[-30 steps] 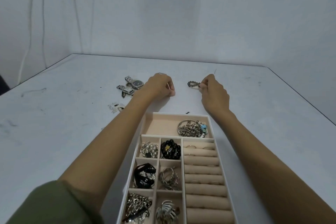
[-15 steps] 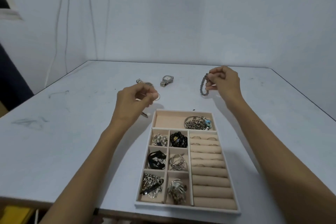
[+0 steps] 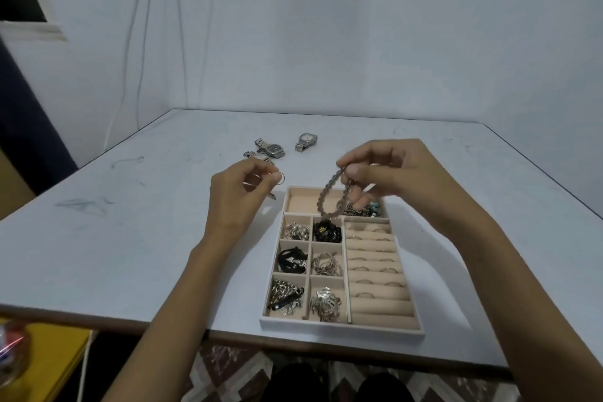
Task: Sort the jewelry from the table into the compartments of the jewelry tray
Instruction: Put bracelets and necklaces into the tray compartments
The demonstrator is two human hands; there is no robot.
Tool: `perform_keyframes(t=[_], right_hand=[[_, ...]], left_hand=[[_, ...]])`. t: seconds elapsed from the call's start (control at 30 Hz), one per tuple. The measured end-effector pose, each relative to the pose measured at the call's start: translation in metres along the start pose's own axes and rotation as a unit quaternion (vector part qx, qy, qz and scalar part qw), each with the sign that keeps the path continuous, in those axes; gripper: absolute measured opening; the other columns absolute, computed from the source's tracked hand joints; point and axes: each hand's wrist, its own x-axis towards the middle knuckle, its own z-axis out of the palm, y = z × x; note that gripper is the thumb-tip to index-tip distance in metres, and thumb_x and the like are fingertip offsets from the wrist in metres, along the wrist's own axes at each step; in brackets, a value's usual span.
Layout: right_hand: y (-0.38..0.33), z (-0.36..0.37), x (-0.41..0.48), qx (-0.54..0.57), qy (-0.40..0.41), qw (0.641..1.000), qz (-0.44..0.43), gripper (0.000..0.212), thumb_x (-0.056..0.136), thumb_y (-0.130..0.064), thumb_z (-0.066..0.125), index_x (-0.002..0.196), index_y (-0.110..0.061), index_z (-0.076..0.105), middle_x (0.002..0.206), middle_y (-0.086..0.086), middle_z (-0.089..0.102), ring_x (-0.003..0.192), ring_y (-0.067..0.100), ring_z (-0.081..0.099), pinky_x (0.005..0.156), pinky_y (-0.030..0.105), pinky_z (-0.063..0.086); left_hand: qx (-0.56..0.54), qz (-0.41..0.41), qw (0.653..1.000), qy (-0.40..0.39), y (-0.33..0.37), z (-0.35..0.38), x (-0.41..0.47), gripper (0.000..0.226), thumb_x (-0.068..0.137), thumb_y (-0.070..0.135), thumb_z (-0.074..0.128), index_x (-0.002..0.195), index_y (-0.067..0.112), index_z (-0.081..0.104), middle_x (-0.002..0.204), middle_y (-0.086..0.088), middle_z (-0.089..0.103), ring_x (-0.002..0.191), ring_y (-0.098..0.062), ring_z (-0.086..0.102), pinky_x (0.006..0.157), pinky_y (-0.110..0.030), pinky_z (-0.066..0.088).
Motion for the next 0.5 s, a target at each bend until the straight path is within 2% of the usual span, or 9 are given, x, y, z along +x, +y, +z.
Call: perform_keyframes(t=[0.1, 0.27, 0.37, 0.5], right_hand=[[-0.010, 0.008, -0.019, -0.017, -0.073, 0.997, 0.020, 0.014, 0.089, 0.001, 0.060, 0.099, 0.002, 0.069, 0.073, 0.015, 0.068, 0.064, 0.025, 0.067, 0.062, 0.031, 0.057], [-0.020, 0.018, -0.037, -0.029, -0.165, 0.985, 0.048, 0.014, 0.087, -0.001, 0.063, 0.099, 0.000, 0.070, 0.068, 0.012, 0.069, 0.060, 0.025, 0.068, 0.060, 0.030, 0.056], [-0.020, 0.023, -0.041, -0.046, -0.194, 0.977, 0.074, 0.013, 0.088, 0.000, 0.062, 0.099, -0.001, 0.069, 0.067, 0.006, 0.069, 0.058, 0.022, 0.068, 0.059, 0.029, 0.055], [-0.013, 0.028, -0.043, -0.094, -0.188, 0.973, 0.094, 0.013, 0.089, -0.002, 0.063, 0.100, -0.004, 0.070, 0.070, 0.020, 0.068, 0.057, 0.027, 0.066, 0.060, 0.031, 0.057]], left_hand=[[0.008, -0.001, 1.000, -0.005, -0.003, 0.000, 0.000, 0.003, 0.082, 0.014, 0.073, 0.083, 0.015, 0.071, 0.081, 0.006, 0.071, 0.069, -0.011, 0.067, 0.064, -0.012, 0.049], [0.013, 0.004, 0.999, -0.029, -0.007, 0.001, 0.000, 0.003, 0.082, 0.012, 0.073, 0.083, 0.013, 0.070, 0.079, 0.002, 0.071, 0.067, -0.014, 0.068, 0.068, -0.024, 0.055], [0.013, 0.004, 1.000, -0.026, -0.008, 0.000, 0.000, 0.003, 0.081, 0.012, 0.073, 0.083, 0.013, 0.070, 0.079, 0.002, 0.071, 0.067, -0.015, 0.069, 0.067, -0.021, 0.054], [0.016, 0.004, 0.999, -0.027, -0.009, 0.000, 0.001, 0.003, 0.082, 0.013, 0.072, 0.083, 0.015, 0.070, 0.079, 0.001, 0.071, 0.067, -0.012, 0.068, 0.067, -0.019, 0.053]])
